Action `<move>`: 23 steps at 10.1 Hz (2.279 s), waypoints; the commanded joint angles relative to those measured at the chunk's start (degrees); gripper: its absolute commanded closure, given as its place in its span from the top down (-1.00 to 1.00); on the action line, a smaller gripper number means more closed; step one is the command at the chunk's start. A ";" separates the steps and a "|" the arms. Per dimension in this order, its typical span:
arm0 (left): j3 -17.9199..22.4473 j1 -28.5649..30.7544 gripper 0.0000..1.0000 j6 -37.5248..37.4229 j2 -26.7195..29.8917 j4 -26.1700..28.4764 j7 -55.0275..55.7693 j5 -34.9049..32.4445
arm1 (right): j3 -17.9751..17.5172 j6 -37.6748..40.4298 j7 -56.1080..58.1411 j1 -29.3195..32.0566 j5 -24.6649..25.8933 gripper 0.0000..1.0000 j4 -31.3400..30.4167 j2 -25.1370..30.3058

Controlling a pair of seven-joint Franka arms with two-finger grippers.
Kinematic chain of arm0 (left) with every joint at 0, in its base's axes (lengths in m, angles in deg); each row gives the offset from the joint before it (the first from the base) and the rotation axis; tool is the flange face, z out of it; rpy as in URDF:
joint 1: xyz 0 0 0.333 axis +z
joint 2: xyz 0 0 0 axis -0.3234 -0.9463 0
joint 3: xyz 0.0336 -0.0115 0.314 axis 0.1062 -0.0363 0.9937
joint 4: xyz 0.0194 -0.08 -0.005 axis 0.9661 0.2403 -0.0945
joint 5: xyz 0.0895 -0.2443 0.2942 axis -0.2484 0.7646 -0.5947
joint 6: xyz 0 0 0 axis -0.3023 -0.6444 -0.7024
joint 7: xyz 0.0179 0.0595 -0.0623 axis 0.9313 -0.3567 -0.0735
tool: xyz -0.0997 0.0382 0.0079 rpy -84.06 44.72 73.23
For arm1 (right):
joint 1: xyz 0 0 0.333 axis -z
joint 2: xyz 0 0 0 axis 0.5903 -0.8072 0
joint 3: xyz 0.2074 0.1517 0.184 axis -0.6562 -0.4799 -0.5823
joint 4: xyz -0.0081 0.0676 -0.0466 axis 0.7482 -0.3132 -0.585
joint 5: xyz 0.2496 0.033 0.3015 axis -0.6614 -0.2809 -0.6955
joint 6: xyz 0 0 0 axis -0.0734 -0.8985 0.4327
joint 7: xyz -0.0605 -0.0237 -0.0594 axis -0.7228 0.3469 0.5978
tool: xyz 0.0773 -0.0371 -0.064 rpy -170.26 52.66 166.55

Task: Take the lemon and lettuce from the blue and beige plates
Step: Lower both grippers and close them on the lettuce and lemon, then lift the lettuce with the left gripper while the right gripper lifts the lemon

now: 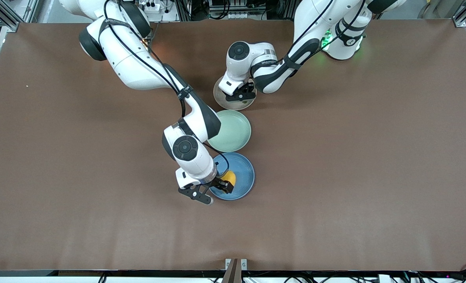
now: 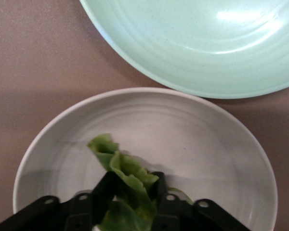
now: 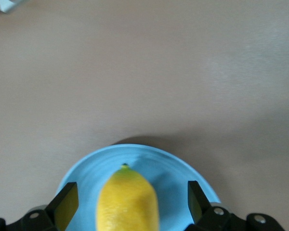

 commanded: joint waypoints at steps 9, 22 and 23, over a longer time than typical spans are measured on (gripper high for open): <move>-0.34 5.66 -1.00 -9.72 9.87 -3.17 -3.99 -1.88 | -0.73 -1.62 -6.80 -1.74 1.68 0.55 2.27 -3.73; 1.31 30.63 -1.00 -15.98 10.70 -15.11 -53.98 10.78 | -9.00 23.37 5.38 15.12 -0.69 -1.00 1.13 9.78; 3.50 30.72 -1.00 -15.98 9.20 -16.35 -56.37 10.61 | -8.73 28.73 6.02 16.61 0.00 -1.00 -0.35 11.37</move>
